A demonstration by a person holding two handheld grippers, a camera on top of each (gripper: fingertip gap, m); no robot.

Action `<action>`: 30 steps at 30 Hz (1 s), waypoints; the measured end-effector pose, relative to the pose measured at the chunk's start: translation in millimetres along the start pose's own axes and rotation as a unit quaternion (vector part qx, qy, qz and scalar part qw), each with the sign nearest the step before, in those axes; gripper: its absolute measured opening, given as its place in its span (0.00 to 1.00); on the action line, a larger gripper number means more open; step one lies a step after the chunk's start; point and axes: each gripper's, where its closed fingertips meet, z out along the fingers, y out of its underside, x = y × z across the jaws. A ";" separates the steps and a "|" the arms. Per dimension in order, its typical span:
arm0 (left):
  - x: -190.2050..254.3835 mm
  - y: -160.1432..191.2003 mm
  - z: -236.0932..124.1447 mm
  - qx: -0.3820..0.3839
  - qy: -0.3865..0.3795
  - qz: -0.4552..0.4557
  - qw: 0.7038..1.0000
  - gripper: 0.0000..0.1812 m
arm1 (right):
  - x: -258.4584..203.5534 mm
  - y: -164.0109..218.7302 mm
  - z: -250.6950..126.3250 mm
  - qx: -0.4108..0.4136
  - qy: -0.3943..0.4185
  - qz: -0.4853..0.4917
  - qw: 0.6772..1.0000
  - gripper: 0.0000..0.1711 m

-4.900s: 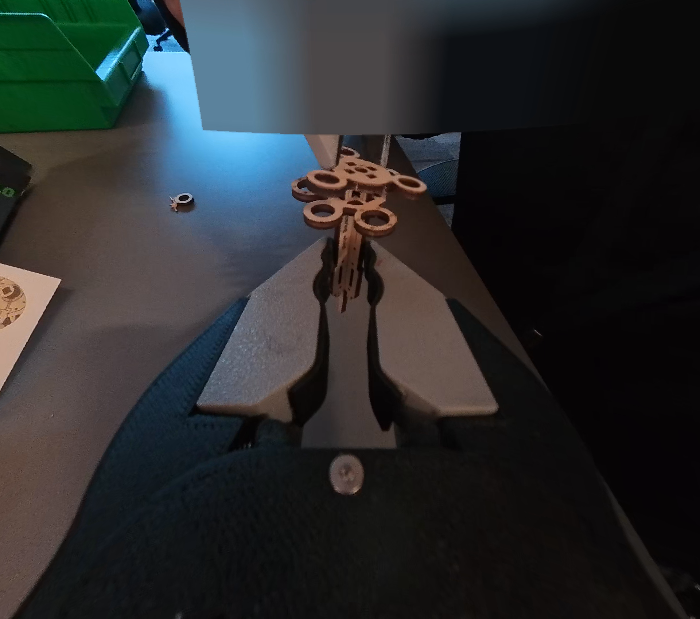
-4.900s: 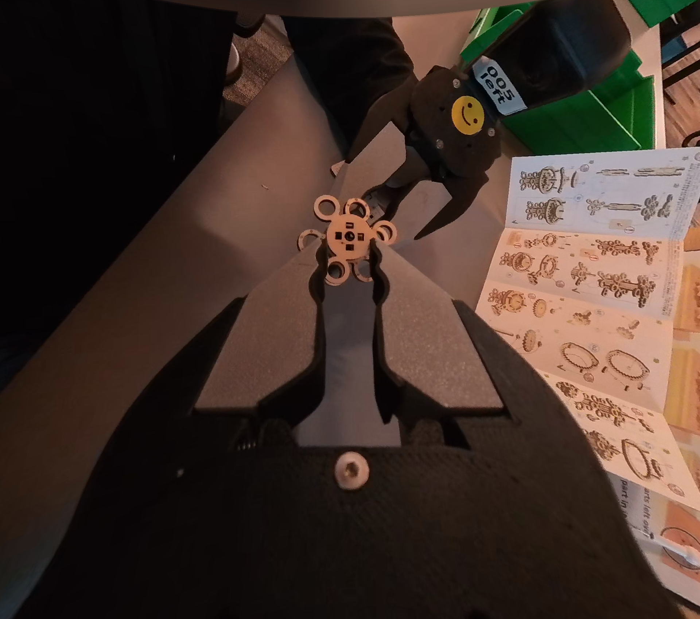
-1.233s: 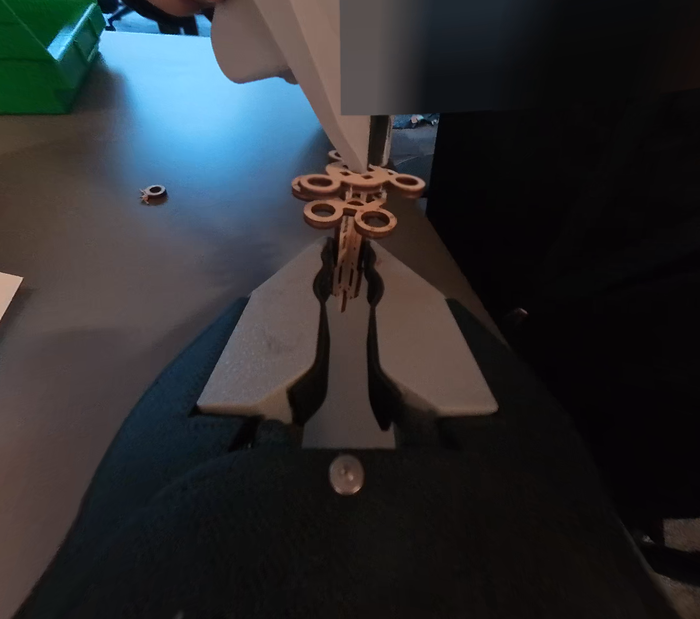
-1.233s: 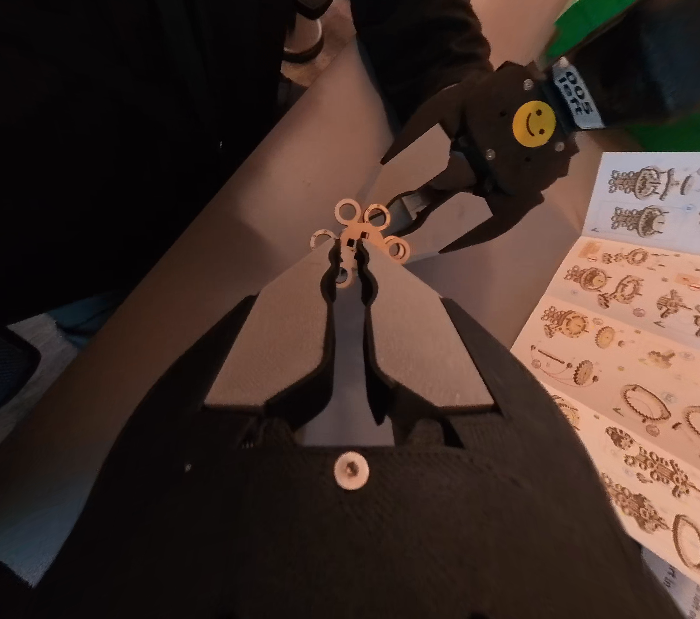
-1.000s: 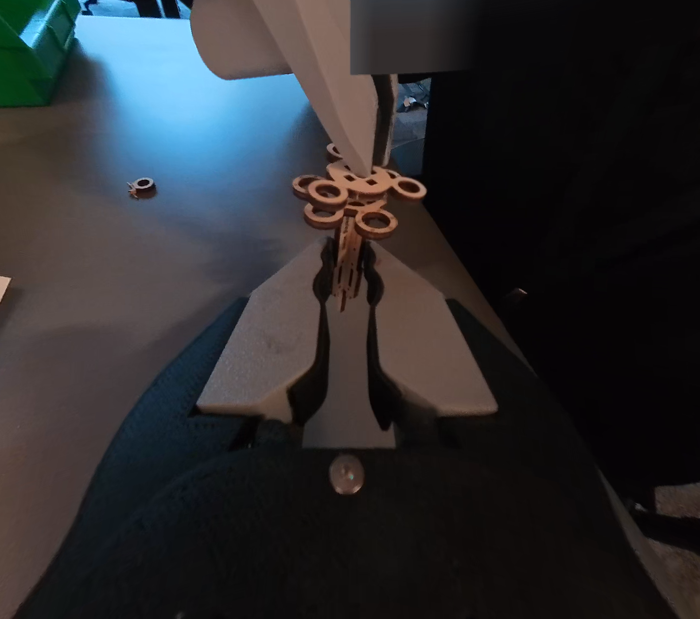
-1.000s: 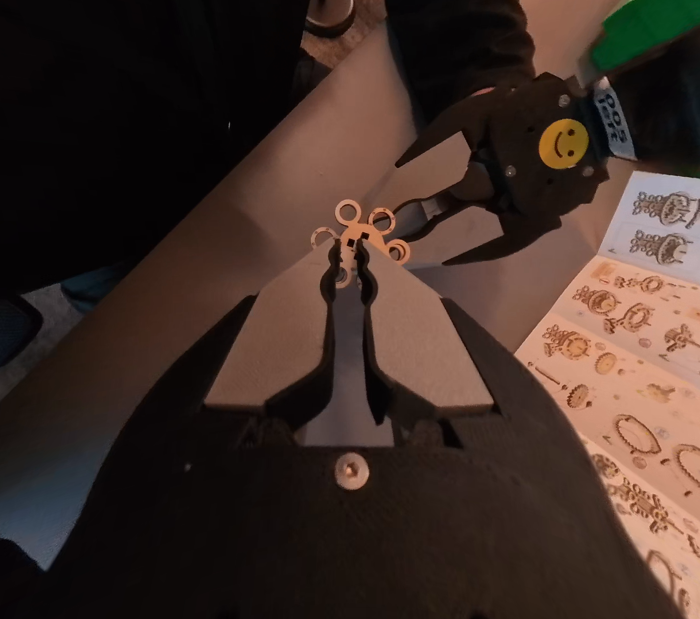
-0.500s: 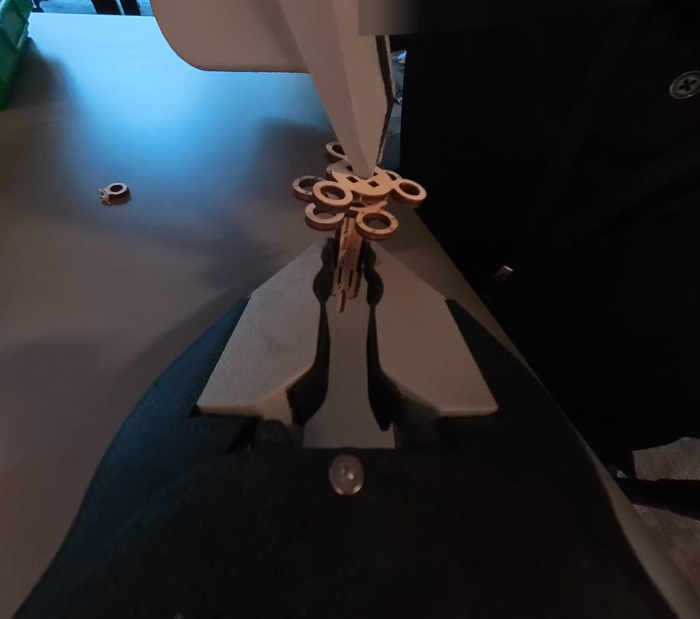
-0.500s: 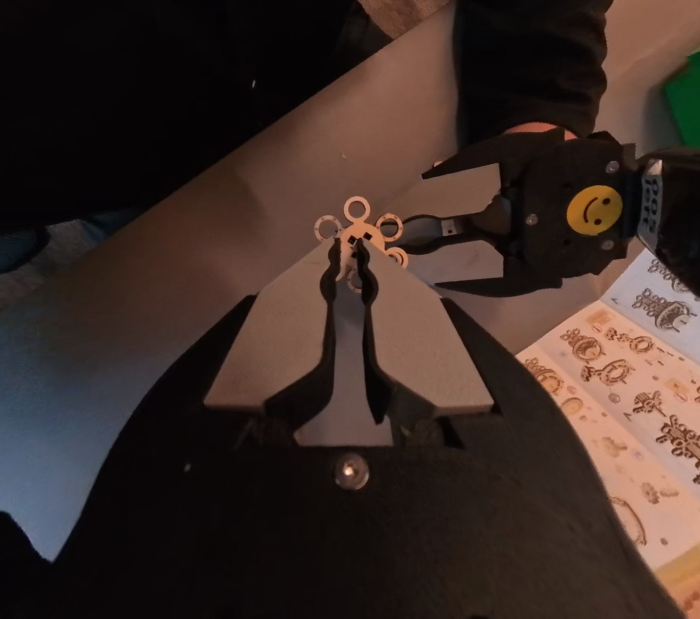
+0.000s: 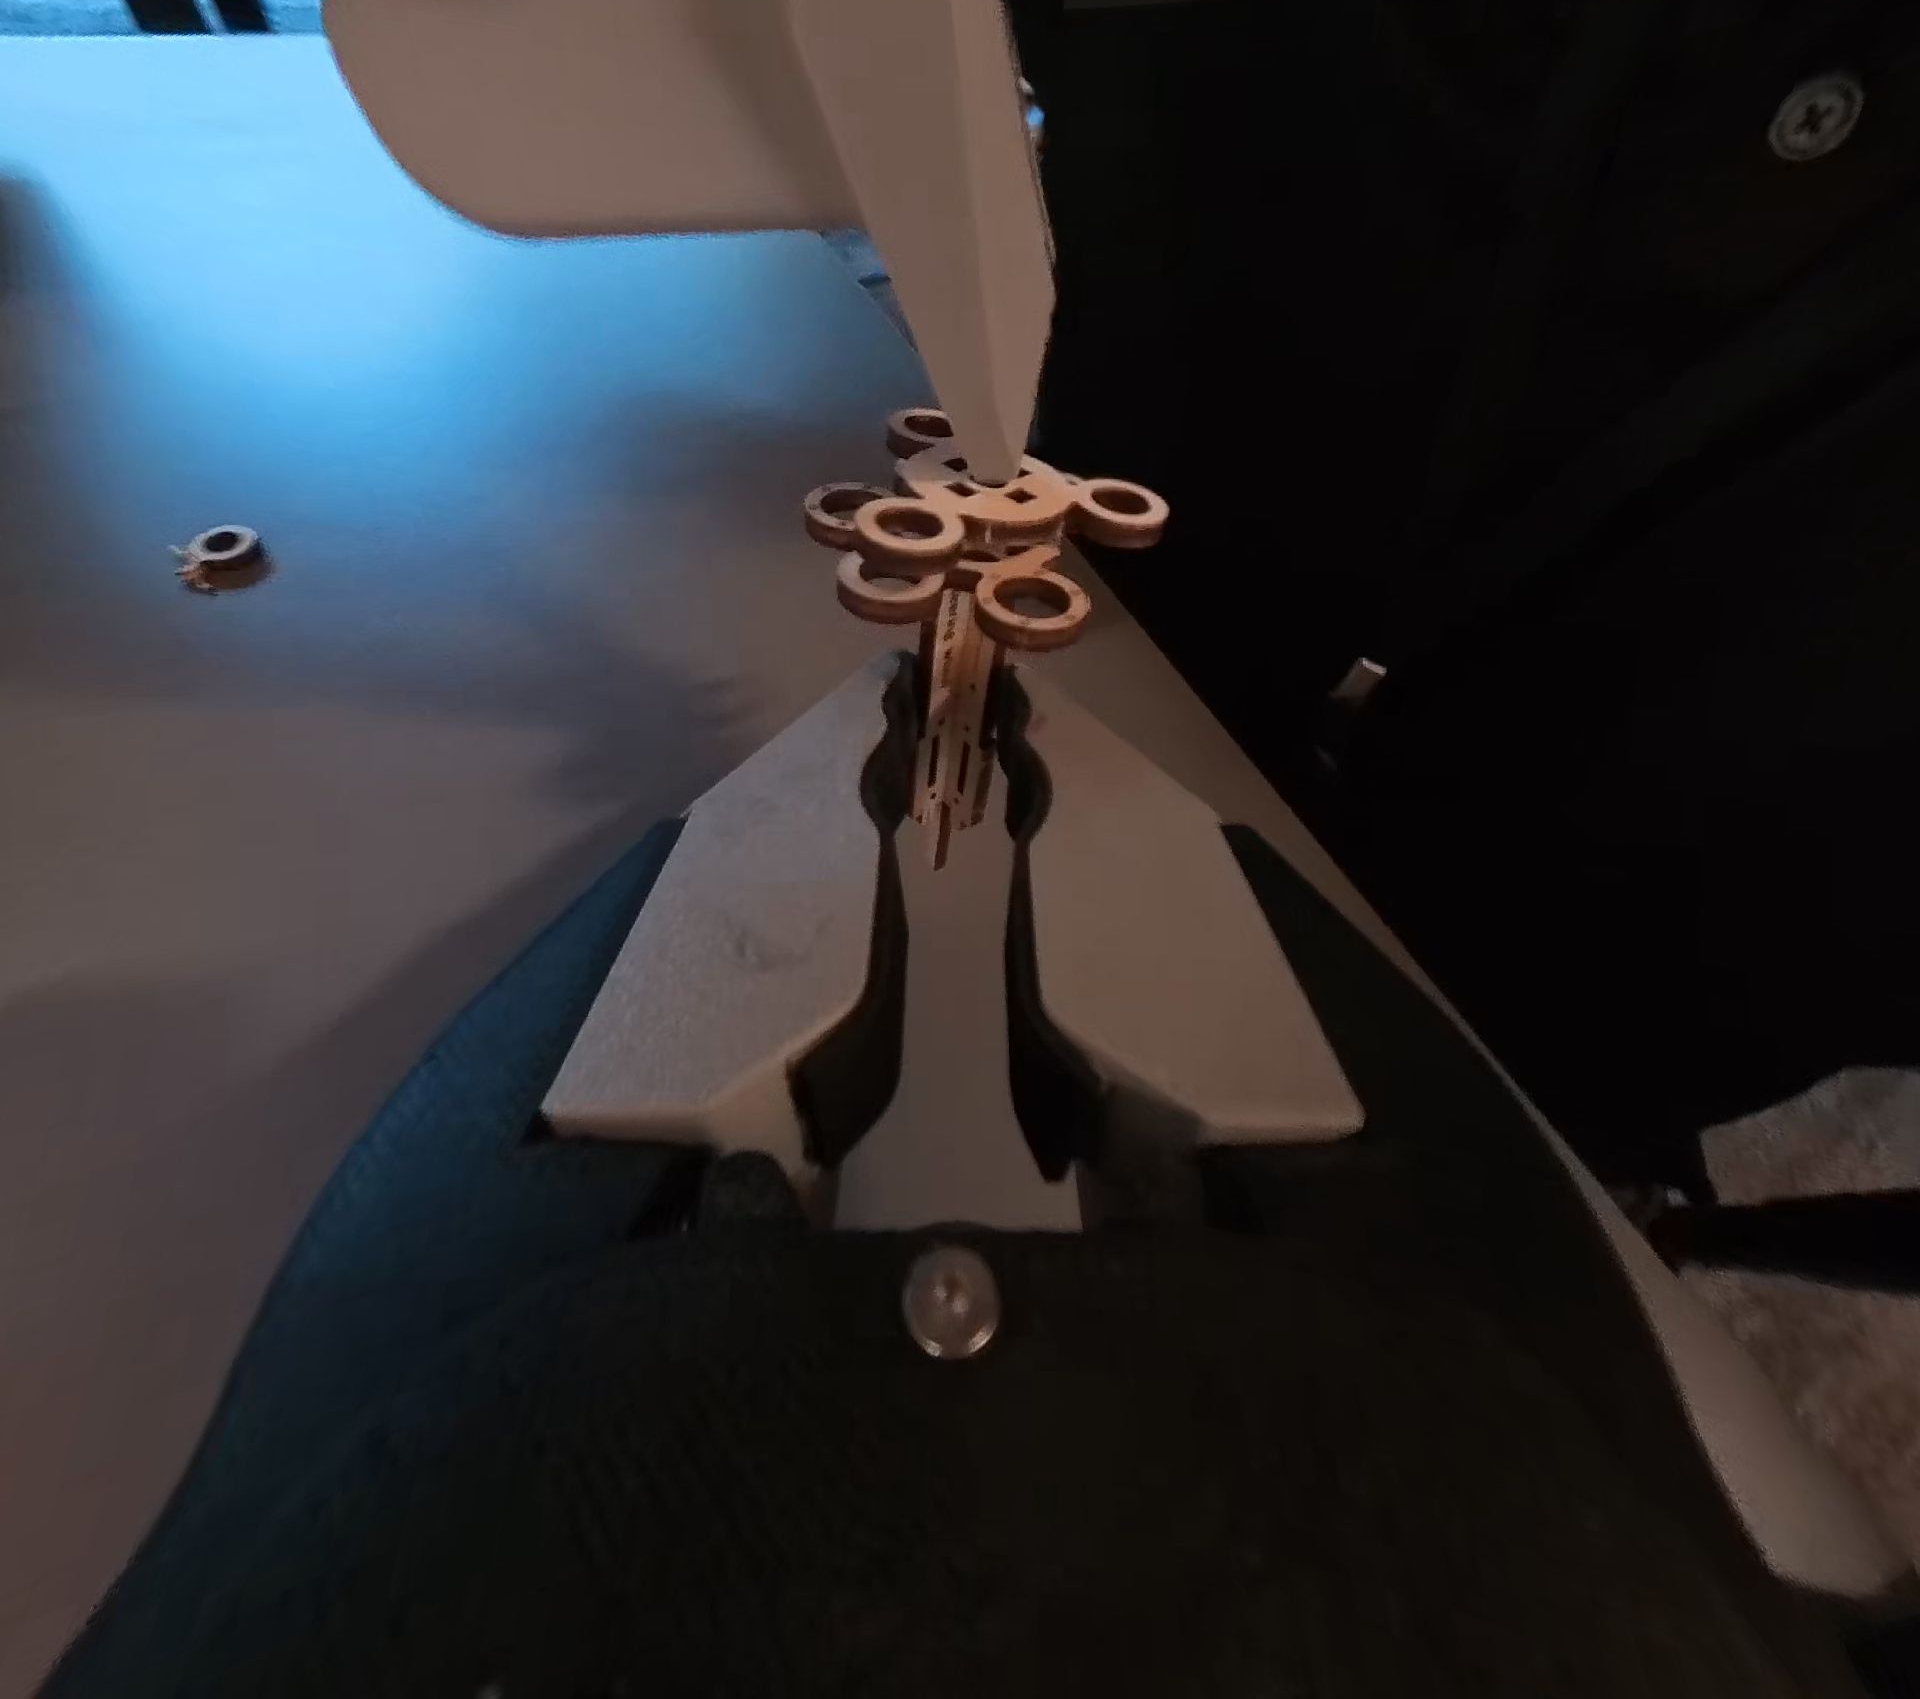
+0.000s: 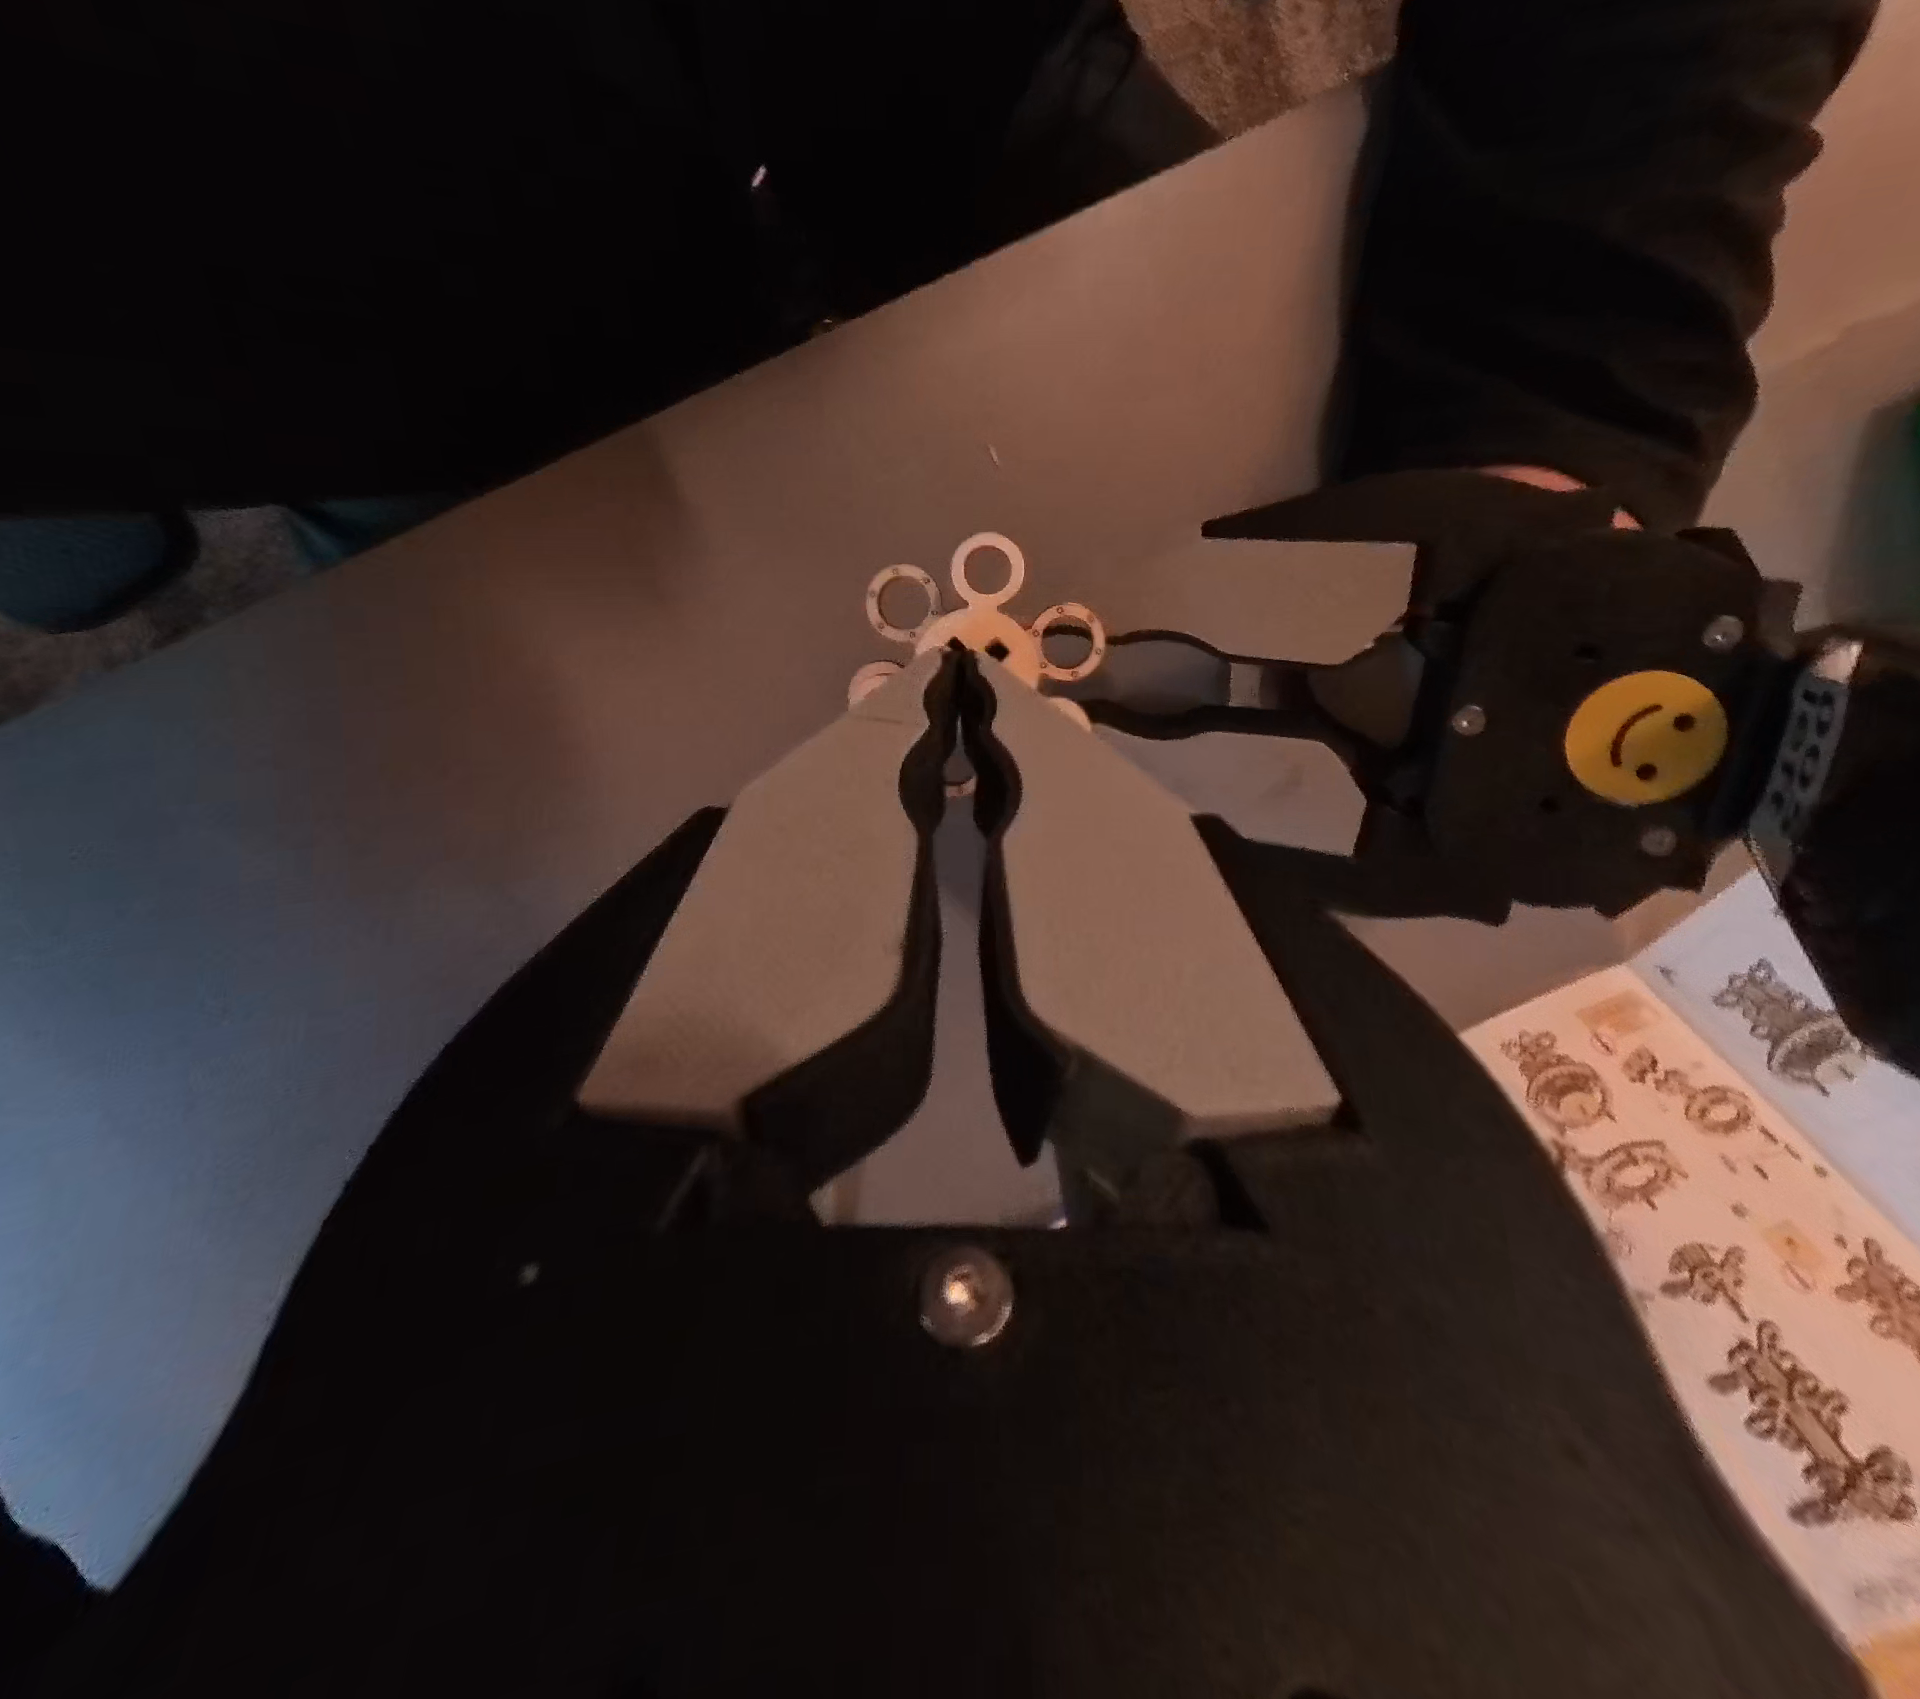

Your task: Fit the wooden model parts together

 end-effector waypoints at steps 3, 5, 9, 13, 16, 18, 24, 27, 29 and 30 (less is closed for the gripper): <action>-0.5 -1.5 -0.8 0.006 -0.006 0.005 1.000 0.06 | 1.5 -3.3 -0.3 0.002 -0.005 0.035 0.999 0.00; -3.9 -4.5 -3.7 0.019 -0.015 -0.002 1.000 0.06 | 5.0 -0.4 -4.9 0.003 0.016 0.045 0.999 0.00; -7.5 -1.7 -2.9 0.008 -0.023 -0.008 1.000 0.06 | 3.8 5.0 -3.2 -0.021 0.036 0.055 0.998 0.00; -7.4 3.1 -0.7 -0.011 -0.025 -0.006 1.000 0.06 | 1.3 6.7 2.0 -0.045 0.033 0.032 0.998 0.00; -8.9 2.1 -2.5 -0.006 -0.027 -0.011 1.000 0.06 | 3.8 8.6 0.3 -0.043 0.033 0.028 0.998 0.00; -8.6 4.1 -1.4 -0.014 -0.027 -0.010 0.999 0.06 | 2.9 8.3 3.0 -0.041 0.037 0.011 0.998 0.00; -11.4 -8.9 -7.0 0.037 -0.016 -0.037 0.999 0.06 | 9.6 9.7 -13.3 0.018 0.062 0.093 0.994 0.00; -13.7 -20.8 -12.7 0.083 -0.012 -0.055 0.995 0.07 | 19.1 9.7 -28.7 0.079 0.080 0.132 0.985 0.00; -16.6 -21.8 -14.5 0.087 -0.021 -0.058 0.994 0.07 | 28.0 9.5 -41.9 0.122 0.108 0.149 0.975 0.06; -18.3 -24.0 -16.3 0.093 -0.027 -0.059 0.994 0.07 | 31.6 7.8 -51.8 0.152 0.125 0.155 0.968 0.07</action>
